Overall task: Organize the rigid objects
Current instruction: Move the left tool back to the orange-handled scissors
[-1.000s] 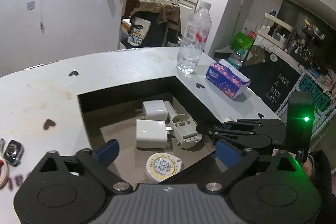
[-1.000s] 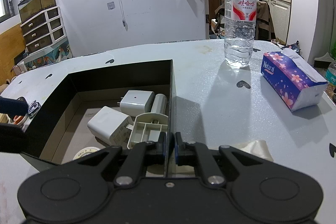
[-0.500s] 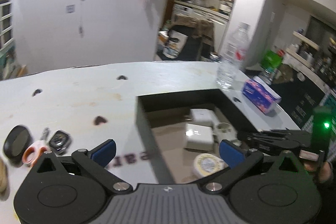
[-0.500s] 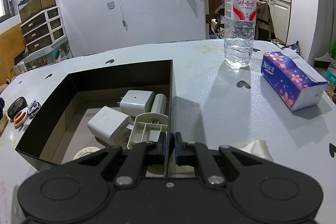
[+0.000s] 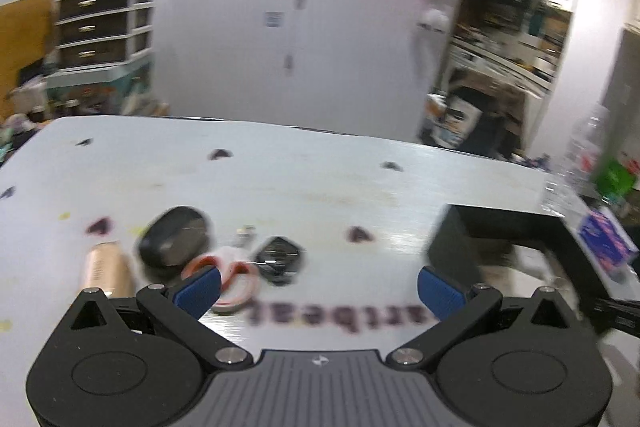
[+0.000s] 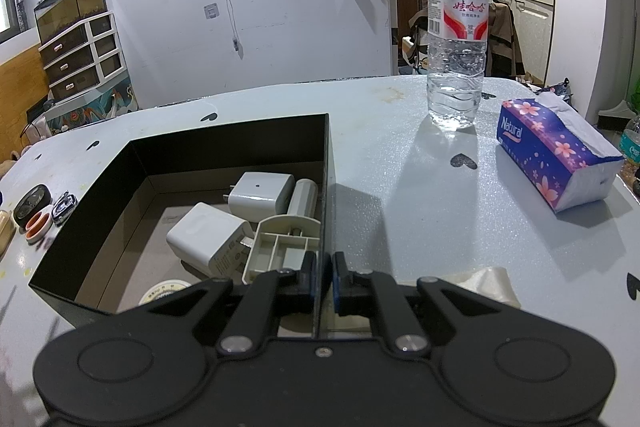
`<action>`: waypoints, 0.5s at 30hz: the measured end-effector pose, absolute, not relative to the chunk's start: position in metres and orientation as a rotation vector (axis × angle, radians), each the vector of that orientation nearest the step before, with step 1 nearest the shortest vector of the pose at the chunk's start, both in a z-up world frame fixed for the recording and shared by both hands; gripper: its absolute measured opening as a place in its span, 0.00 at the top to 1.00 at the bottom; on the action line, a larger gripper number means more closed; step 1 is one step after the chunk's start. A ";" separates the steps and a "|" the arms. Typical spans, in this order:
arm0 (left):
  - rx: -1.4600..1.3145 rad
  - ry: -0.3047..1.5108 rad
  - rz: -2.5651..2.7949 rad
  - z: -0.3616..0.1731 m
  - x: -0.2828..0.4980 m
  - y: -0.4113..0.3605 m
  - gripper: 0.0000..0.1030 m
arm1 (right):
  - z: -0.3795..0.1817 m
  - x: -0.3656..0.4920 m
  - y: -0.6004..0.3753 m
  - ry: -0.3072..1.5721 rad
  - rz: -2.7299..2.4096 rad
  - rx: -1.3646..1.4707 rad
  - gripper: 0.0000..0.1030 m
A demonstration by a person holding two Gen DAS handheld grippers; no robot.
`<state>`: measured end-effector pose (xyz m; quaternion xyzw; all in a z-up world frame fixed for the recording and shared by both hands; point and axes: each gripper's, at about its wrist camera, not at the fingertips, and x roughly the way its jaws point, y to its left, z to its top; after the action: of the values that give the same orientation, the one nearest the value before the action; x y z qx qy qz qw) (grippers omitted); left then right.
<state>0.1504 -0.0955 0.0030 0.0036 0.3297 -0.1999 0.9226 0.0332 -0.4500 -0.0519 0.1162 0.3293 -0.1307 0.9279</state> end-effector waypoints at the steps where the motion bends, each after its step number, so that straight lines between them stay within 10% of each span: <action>1: 0.013 0.671 -0.396 0.001 0.152 -0.091 0.00 | -0.052 0.033 -0.450 0.675 -0.268 0.238 0.92; 15: 0.149 0.740 -0.326 -0.059 0.204 -0.083 0.10 | -0.052 0.033 -0.450 0.675 -0.268 0.238 0.92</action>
<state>0.2042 -0.0826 -0.0586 0.0722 0.3595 -0.1583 0.9168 0.0332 -0.4499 -0.0519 0.1163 0.3293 -0.1306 0.9279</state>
